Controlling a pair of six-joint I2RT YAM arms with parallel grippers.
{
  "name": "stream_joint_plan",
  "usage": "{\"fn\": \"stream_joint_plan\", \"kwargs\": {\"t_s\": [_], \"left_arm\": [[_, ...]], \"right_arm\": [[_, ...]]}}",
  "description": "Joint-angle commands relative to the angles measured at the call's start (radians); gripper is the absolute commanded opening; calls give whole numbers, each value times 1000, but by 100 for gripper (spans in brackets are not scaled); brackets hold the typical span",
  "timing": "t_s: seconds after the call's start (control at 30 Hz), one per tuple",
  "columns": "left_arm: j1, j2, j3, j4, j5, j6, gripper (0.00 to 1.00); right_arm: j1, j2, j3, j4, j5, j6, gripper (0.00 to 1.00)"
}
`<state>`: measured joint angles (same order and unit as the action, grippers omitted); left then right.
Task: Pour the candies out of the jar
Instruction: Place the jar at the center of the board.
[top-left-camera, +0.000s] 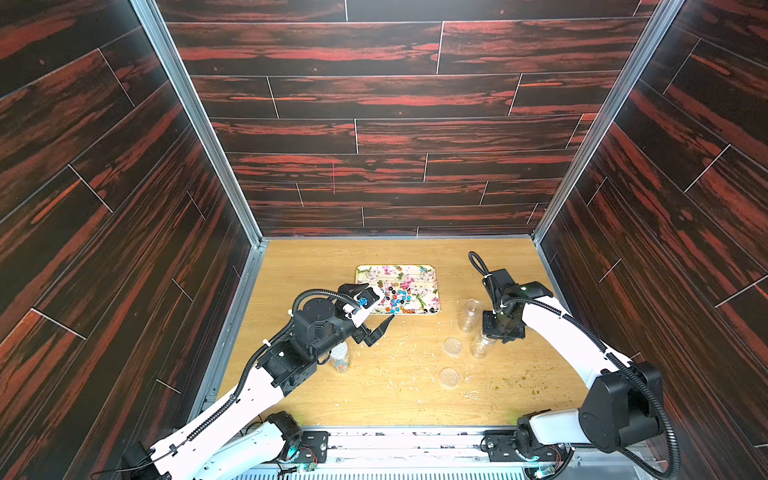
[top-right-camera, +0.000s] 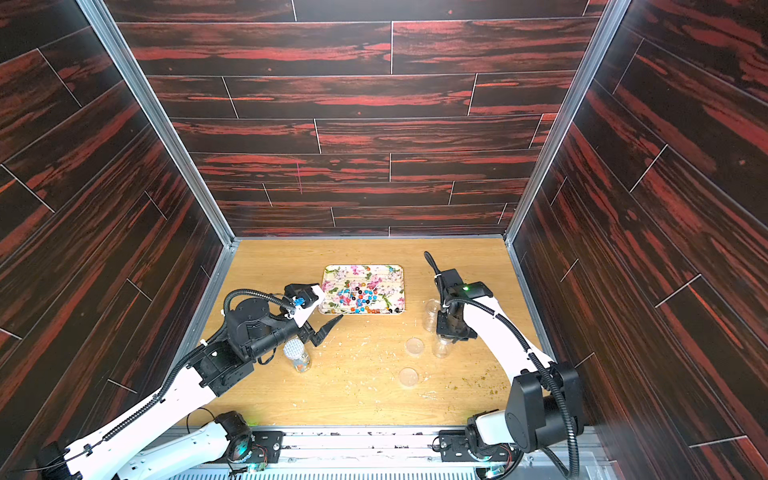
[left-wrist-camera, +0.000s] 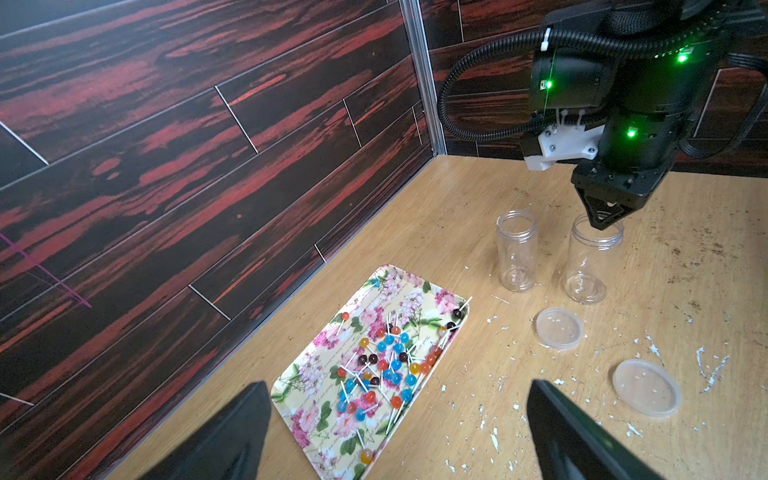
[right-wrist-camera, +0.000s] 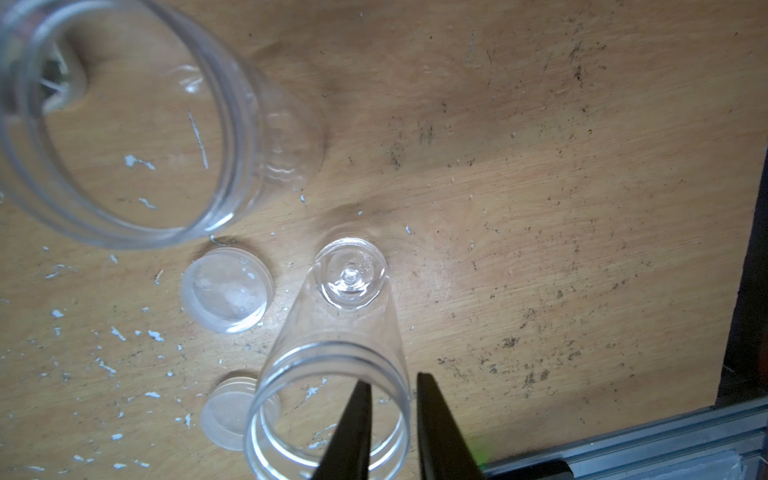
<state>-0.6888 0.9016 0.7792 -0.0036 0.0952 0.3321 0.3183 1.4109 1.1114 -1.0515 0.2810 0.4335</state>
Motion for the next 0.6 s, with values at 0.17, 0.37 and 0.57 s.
{"fn": "stream_joint_plan", "kwargs": {"t_s": [0.17,0.37,0.57], "left_arm": [[-3,13,0,48,-27,-48,100],[-2,14,3,125,-172,-152,100],[-2,-1,-7,188,-300,-201,100]], "right_arm": [[-3,-38,199,-160,45,-2,35],[29,-137,316,-162,-32,-38,42],[49,-273,237,12,-149,-47,46]]}}
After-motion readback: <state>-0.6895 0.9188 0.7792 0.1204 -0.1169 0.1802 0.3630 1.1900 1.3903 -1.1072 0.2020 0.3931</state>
